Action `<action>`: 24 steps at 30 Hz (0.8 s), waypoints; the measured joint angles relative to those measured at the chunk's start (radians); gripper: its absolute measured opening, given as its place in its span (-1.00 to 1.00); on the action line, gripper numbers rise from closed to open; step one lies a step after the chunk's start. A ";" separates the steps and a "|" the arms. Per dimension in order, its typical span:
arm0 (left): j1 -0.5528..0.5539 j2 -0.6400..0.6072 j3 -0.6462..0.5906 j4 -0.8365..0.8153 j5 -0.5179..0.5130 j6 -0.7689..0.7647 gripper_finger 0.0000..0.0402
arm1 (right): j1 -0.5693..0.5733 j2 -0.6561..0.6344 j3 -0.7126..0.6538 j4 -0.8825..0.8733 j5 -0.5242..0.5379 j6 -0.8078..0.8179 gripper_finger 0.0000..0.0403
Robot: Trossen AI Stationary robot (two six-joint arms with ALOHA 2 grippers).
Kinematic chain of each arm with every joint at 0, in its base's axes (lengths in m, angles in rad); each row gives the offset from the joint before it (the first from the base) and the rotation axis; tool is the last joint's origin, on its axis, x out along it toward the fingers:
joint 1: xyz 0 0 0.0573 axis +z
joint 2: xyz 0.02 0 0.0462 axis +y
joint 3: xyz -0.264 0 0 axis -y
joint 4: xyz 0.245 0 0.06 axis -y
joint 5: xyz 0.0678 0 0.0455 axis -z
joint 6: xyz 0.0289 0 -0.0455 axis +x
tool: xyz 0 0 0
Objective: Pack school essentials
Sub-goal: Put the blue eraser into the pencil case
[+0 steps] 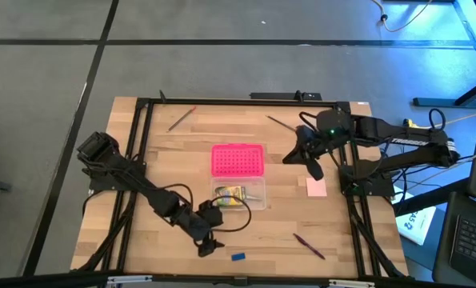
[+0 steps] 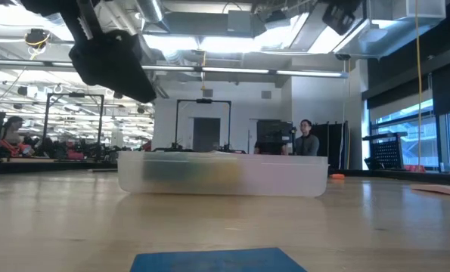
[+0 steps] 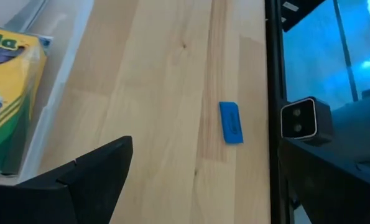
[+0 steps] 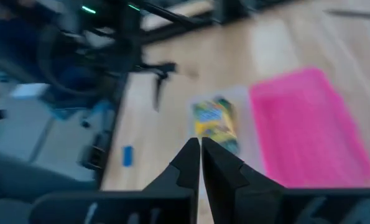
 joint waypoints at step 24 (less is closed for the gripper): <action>-0.029 -0.205 0.000 -0.260 -0.169 0.003 0.97 | 0.392 0.238 0.000 0.066 0.286 -0.166 -0.98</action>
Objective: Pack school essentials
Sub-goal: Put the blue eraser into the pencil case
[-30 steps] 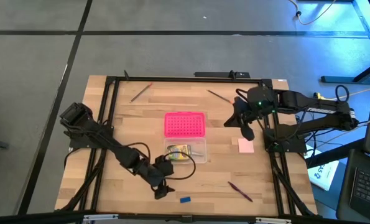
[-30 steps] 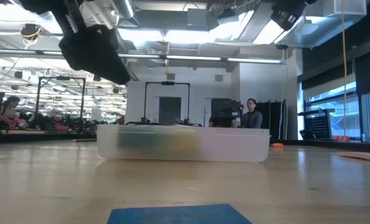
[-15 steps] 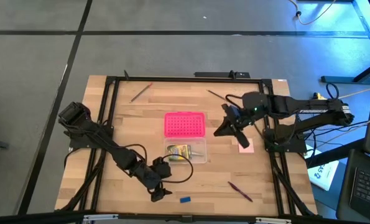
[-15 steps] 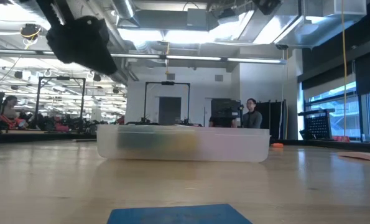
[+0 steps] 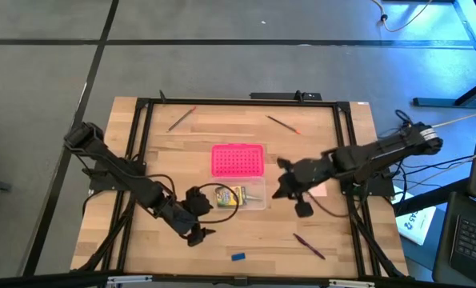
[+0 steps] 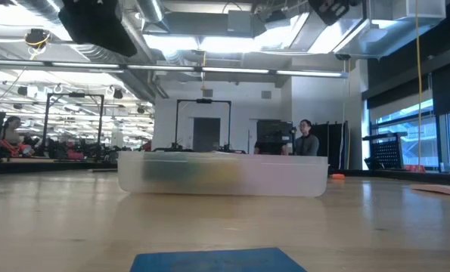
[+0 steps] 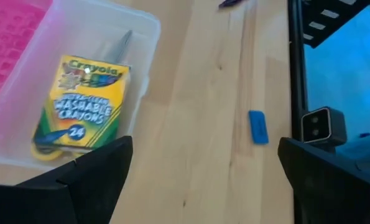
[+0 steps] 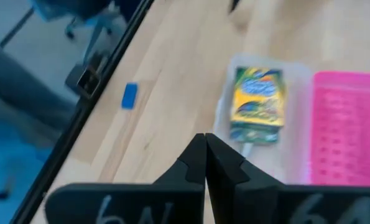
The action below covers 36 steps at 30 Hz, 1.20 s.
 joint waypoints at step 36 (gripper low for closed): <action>-0.046 -0.008 0.000 -0.065 -0.024 0.044 0.97 | 0.159 0.544 0.347 -0.072 0.011 0.032 -0.31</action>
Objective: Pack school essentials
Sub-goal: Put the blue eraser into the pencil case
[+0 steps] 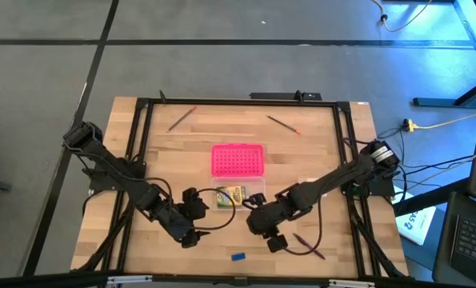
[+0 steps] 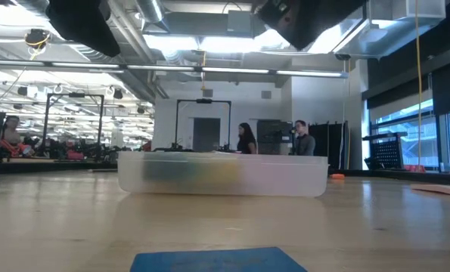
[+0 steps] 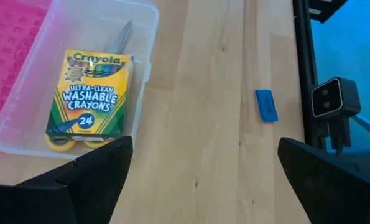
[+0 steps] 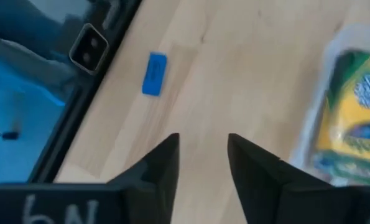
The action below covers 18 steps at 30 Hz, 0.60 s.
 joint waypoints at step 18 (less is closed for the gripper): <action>-0.094 -0.010 0.001 -0.001 -0.010 0.026 0.97 | 0.084 0.190 -0.056 0.462 0.044 -0.025 -0.20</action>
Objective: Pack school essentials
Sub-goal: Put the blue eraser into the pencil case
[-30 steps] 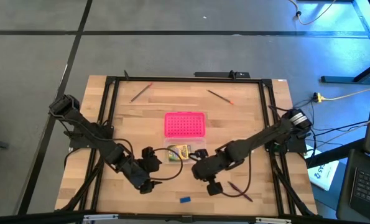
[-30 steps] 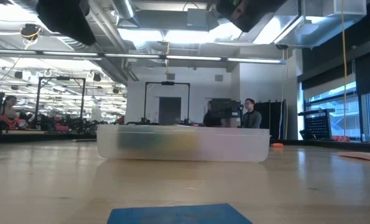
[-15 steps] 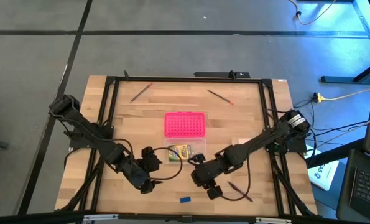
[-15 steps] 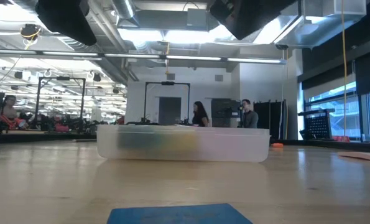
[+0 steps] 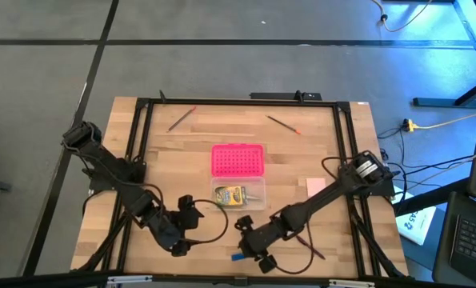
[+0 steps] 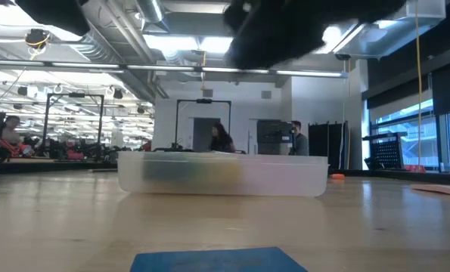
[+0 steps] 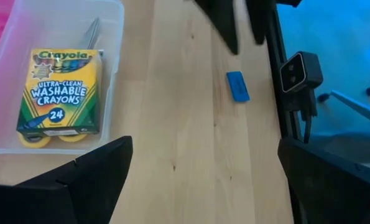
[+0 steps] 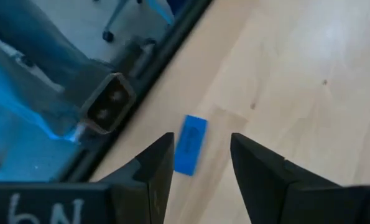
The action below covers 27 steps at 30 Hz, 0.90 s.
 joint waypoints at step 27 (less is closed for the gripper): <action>-0.008 0.000 0.000 -0.003 0.000 0.000 0.97 | 0.051 0.121 0.000 0.097 0.083 0.024 -0.20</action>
